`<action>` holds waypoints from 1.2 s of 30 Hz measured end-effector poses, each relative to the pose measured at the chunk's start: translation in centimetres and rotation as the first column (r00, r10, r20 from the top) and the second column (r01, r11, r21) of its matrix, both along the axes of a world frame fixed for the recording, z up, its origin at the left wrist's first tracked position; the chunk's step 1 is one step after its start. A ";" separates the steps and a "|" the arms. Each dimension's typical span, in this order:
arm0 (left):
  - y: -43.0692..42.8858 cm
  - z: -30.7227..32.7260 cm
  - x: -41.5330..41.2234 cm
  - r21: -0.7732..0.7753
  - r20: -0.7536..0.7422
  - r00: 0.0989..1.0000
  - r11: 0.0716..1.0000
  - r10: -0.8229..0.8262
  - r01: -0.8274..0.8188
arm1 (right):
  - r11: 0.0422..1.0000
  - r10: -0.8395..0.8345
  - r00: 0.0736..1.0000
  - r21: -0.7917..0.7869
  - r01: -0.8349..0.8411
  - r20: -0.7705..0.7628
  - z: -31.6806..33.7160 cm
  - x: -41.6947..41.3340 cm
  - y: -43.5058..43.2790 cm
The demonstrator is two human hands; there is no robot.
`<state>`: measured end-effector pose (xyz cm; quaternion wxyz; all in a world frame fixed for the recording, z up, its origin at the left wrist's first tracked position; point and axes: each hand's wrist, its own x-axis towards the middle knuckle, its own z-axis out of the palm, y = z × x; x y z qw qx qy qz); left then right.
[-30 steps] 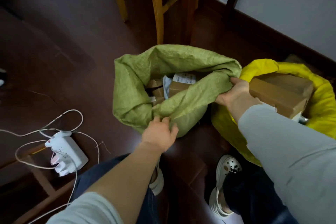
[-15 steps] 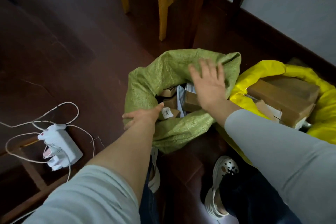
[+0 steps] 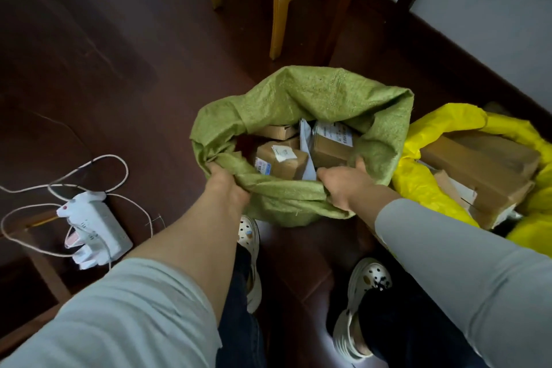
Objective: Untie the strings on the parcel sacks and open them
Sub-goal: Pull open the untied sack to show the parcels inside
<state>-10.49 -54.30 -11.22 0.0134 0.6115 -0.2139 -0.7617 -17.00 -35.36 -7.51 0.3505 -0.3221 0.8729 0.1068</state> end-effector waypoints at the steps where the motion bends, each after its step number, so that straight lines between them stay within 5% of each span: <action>1: 0.0 0.5 0.1 -0.001 -0.005 1.000 1.000 -0.003 0.003 | 1.000 0.004 1.000 -0.001 -0.004 0.008 0.3 -0.2 -0.3; 4: -0.2 0.3 0.2 -0.045 -0.001 0.998 0.997 -0.057 0.056 | 0.963 -0.079 0.996 -0.262 0.067 -0.036 1.5 -0.9 -2.2; 7: -0.3 -0.1 -0.2 -0.095 0.052 0.993 0.989 -0.107 0.111 | 0.734 -0.257 0.927 -0.680 0.003 -0.273 2.0 -2.8 -4.8; 12: -1.0 -1.1 -0.5 -0.034 0.026 0.968 0.967 -0.250 0.251 | 0.866 -0.050 0.921 -0.477 -0.154 -0.387 0.6 -6.0 -9.0; 18: -1.8 -3.8 -0.4 0.069 -0.058 0.964 0.962 -0.259 0.263 | 0.966 -0.015 0.925 -0.244 -0.084 -0.379 -1.0 -9.4 -11.5; 20: -2.4 -4.7 0.0 0.159 -0.068 0.976 0.964 -0.205 0.214 | 0.980 -0.076 0.945 -0.199 0.012 -0.317 -1.0 -10.9 -10.6; 23: -3.6 -5.3 0.8 0.202 0.024 0.994 0.974 -0.111 0.104 | 0.867 -0.346 0.938 -0.381 0.322 0.006 -0.4 -12.8 -8.1; 25: -3.8 -5.7 1.1 0.137 0.169 0.978 0.985 -0.123 0.101 | 0.714 -0.472 0.842 -0.447 0.539 0.262 0.2 -12.9 -7.0; 28: -3.3 -5.6 0.3 -0.110 0.344 0.901 0.941 -0.265 0.319 | 0.495 -0.612 0.637 -0.401 0.771 0.468 0.2 -12.9 -6.8; 30: -2.7 -4.9 -0.8 -0.358 0.572 0.783 0.784 -0.246 0.507 | 0.420 -0.629 0.537 -0.335 0.843 0.562 0.6 -12.9 -6.9; 31: -2.5 -3.9 -1.7 -0.496 0.674 0.723 0.633 -0.150 0.594 | 0.423 -0.621 0.526 -0.316 0.849 0.581 0.9 -13.0 -6.9; 33: -1.4 -1.2 -4.0 -0.722 0.663 0.742 0.176 -0.102 0.669 | 0.457 -0.603 0.541 -0.303 0.836 0.586 1.6 -12.7 -7.0; 34: -0.6 -0.4 -5.2 -0.773 0.622 0.747 -0.032 -0.236 0.633 | 0.475 -0.596 0.560 -0.310 0.824 0.575 1.9 -12.4 -7.1; 36: 1.4 0.6 -7.3 -0.694 0.708 0.496 -0.366 -0.502 0.620 | 0.492 -0.590 0.595 -0.340 0.801 0.546 2.3 -12.0 -7.4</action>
